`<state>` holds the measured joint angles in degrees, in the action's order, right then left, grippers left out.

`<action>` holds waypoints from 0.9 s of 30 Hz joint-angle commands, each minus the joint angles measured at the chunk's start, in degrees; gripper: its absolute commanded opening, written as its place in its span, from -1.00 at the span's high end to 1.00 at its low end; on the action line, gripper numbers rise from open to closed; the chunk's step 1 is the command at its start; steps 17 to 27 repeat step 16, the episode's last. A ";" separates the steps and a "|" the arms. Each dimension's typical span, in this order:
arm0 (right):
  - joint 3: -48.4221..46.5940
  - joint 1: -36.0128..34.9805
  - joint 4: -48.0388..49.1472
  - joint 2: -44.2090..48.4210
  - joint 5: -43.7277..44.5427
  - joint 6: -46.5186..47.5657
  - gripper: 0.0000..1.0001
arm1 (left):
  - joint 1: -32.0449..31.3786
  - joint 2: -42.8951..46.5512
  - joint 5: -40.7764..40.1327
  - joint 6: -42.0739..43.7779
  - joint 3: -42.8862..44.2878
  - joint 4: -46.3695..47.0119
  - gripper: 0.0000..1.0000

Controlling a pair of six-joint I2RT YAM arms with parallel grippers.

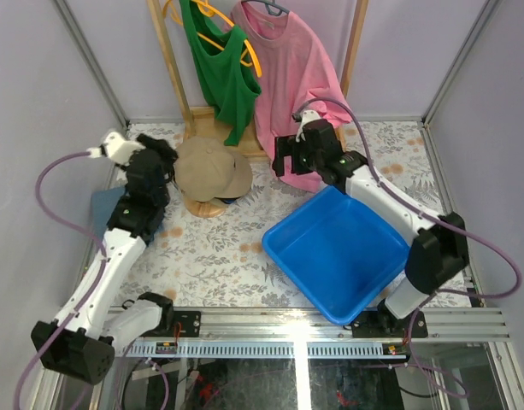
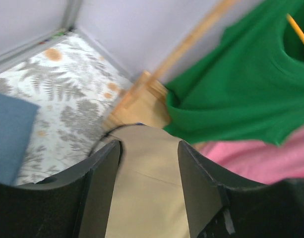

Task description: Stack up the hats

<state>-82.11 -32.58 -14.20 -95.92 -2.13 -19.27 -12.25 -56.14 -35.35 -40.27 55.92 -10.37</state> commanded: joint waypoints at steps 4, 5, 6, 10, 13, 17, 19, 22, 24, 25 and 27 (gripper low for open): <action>9.80 -1.00 -4.36 15.80 20.92 3.64 -0.99 | -14.99 -5.54 -7.43 20.08 1.56 18.25 -0.03; 11.63 -1.00 -4.31 17.83 22.96 3.37 -0.99 | -16.07 -5.58 -7.18 20.54 1.03 18.67 -0.03; 13.62 -1.00 -4.31 20.10 25.78 2.98 -0.99 | -16.87 -5.53 -7.08 20.92 0.24 19.03 -0.04; 19.97 -1.00 -4.98 27.97 36.90 0.71 -0.99 | -18.23 -3.98 -5.73 21.15 -2.30 18.87 -0.05; 21.95 -1.00 -6.35 31.68 40.85 2.00 -0.99 | -18.54 -2.74 -3.95 21.20 -3.03 17.58 -0.05; 21.67 -1.00 -9.93 32.09 45.86 0.94 -0.98 | -18.82 -1.83 -2.44 20.83 -3.57 16.00 -0.06; 21.67 -1.00 -9.93 32.09 45.86 0.94 -0.98 | -18.82 -1.83 -2.44 20.83 -3.57 16.00 -0.06; 21.67 -1.00 -9.93 32.09 45.86 0.94 -0.98 | -18.82 -1.83 -2.44 20.83 -3.57 16.00 -0.06; 21.67 -1.00 -9.93 32.09 45.86 0.94 -0.98 | -18.82 -1.83 -2.44 20.83 -3.57 16.00 -0.06; 21.67 -1.00 -9.93 32.09 45.86 0.94 -0.98 | -18.82 -1.83 -2.44 20.83 -3.57 16.00 -0.06; 21.67 -1.00 -9.93 32.09 45.86 0.94 -0.98 | -18.82 -1.83 -2.44 20.83 -3.57 16.00 -0.06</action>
